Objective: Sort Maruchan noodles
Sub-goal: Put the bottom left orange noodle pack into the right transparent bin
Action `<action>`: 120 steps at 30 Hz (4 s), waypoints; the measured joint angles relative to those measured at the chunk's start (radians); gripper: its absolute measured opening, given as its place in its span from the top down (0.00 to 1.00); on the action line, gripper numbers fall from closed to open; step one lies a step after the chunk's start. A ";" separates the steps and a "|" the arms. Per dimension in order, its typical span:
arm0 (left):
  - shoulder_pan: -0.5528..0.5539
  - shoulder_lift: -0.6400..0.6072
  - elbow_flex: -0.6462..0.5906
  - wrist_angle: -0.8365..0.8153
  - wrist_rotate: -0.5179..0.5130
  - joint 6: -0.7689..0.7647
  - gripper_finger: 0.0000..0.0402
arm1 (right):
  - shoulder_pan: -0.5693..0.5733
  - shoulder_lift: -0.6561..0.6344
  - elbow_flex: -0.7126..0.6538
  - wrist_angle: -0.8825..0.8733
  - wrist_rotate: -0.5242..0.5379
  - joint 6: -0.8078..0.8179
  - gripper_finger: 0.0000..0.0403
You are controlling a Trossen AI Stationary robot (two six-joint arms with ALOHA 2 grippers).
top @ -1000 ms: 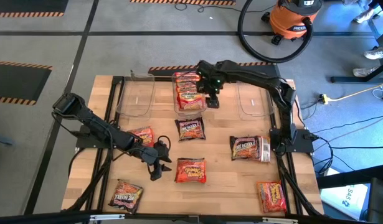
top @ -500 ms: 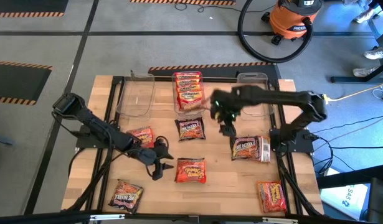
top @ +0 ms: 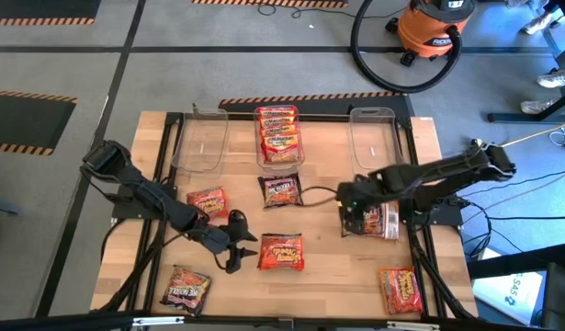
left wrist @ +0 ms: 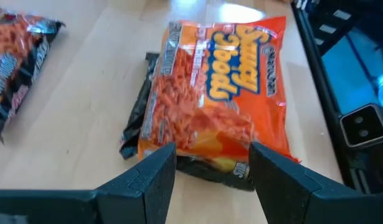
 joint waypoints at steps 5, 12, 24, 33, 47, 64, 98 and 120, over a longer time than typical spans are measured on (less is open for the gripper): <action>-0.014 0.021 0.000 0.007 -0.001 -0.043 0.52 | 0.070 -0.012 -0.047 -0.183 0.005 0.185 0.43; -0.016 0.023 0.000 0.006 -0.001 -0.047 0.52 | 0.124 -0.013 -0.047 -0.301 -0.001 0.328 0.43; -0.016 0.023 0.000 0.013 -0.001 -0.052 0.52 | 0.125 -0.002 -0.090 0.182 0.120 0.284 0.43; -0.022 0.026 0.000 0.011 0.004 -0.052 0.52 | 0.126 0.084 -0.174 0.633 -0.019 0.246 0.43; -0.041 0.167 0.000 0.159 -0.003 -0.055 0.52 | 0.126 0.350 -0.203 1.115 -0.210 0.463 0.43; -0.021 0.173 -0.002 0.233 -0.036 0.035 0.52 | 0.127 0.456 -0.205 1.334 -0.159 0.589 0.43; 0.095 0.172 0.002 0.283 -0.012 0.212 0.52 | 0.091 0.454 -0.201 1.324 0.080 0.585 0.43; 0.115 0.178 0.000 0.342 -0.029 0.272 0.52 | 0.092 0.487 -0.201 1.344 0.112 0.564 0.43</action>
